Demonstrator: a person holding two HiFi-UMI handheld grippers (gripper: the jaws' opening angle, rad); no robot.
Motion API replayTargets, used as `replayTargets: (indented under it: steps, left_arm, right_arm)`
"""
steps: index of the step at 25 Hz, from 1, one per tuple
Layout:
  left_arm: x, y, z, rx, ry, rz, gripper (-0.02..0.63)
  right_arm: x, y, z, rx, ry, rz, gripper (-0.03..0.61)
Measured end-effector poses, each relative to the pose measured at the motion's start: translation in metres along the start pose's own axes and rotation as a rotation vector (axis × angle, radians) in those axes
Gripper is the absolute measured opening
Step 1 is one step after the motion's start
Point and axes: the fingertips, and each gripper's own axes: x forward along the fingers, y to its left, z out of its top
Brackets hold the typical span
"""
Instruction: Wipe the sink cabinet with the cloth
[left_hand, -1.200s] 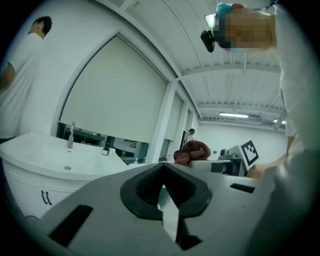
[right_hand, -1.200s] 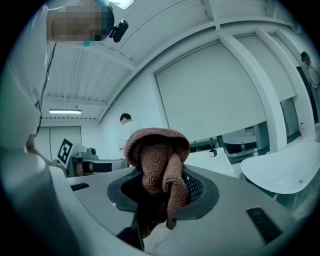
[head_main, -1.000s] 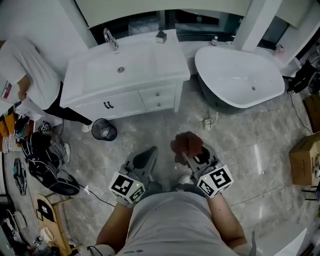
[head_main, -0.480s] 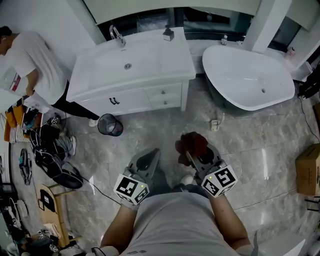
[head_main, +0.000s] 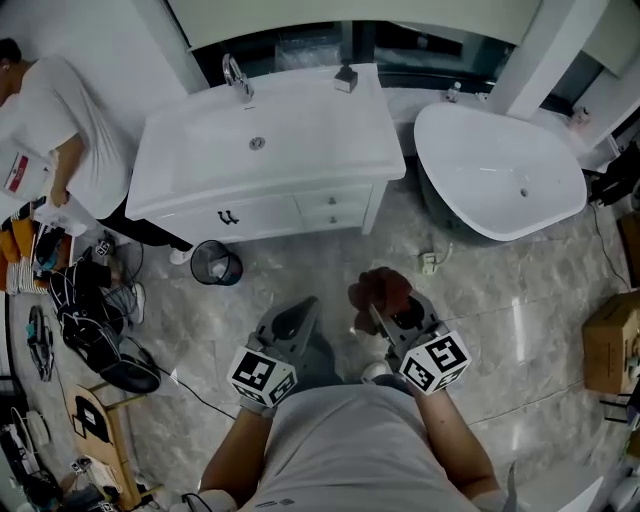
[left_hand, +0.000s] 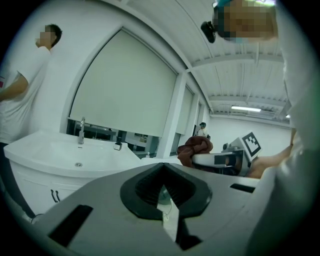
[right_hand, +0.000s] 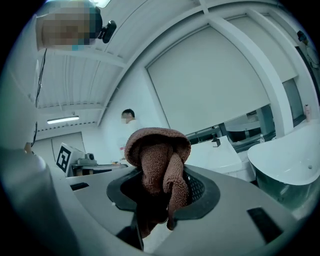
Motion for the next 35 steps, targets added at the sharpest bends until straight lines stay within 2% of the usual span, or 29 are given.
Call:
replayTargets:
  steps: [10, 16, 25, 35]
  left_arm:
    - [0.004, 0.131, 0.022, -0.029, 0.018, -0.026, 0.011]
    - [-0.003, 0.189, 0.026, -0.056, 0.041, -0.046, 0.011]
    - [-0.005, 0.224, 0.021, -0.082, 0.058, -0.043, 0.011]
    - [0.001, 0.233, 0.019, -0.123, 0.042, 0.077, 0.011]
  right_arm:
    - [0.138, 0.021, 0.000, 0.012, 0.062, -0.015, 0.149]
    - [0.191, 0.036, -0.001, 0.028, 0.085, -0.045, 0.149]
    - [0.228, 0.035, -0.008, 0.061, 0.137, -0.050, 0.149]
    - [0.255, 0.027, -0.008, 0.073, 0.194, 0.057, 0.149]
